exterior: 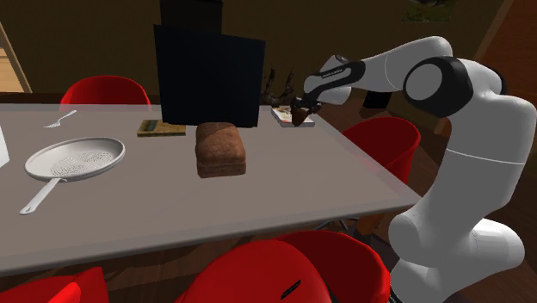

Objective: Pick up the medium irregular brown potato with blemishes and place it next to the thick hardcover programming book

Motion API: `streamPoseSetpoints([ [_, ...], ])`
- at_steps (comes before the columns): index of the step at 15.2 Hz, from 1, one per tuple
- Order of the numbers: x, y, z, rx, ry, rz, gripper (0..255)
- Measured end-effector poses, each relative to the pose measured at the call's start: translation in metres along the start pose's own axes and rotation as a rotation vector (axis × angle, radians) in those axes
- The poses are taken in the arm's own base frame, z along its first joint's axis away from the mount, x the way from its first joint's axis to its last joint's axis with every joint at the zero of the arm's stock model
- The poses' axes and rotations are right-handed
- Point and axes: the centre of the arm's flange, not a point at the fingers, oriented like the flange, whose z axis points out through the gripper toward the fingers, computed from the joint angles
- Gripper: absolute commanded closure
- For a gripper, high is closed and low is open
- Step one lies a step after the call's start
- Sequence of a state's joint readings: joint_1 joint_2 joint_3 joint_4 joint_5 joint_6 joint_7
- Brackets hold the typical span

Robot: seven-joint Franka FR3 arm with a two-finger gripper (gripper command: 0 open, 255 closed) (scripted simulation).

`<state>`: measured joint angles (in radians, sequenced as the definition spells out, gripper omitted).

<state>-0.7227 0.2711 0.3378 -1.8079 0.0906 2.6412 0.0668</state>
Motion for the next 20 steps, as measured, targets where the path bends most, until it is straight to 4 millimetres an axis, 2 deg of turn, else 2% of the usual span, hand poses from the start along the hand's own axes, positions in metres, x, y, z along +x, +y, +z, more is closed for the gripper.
streamPoseSetpoints([
  [7, -0.018, 0.008, 0.029, 0.0, 0.002, 0.0, 255],
  [13, -0.018, 0.008, 0.03, 0.0, 0.01, -0.001, 255],
  [14, -0.018, 0.008, 0.03, 0.001, 0.01, -0.002, 0],
  [20, -0.021, 0.009, 0.033, 0.0, 0.001, 0.0, 0],
])
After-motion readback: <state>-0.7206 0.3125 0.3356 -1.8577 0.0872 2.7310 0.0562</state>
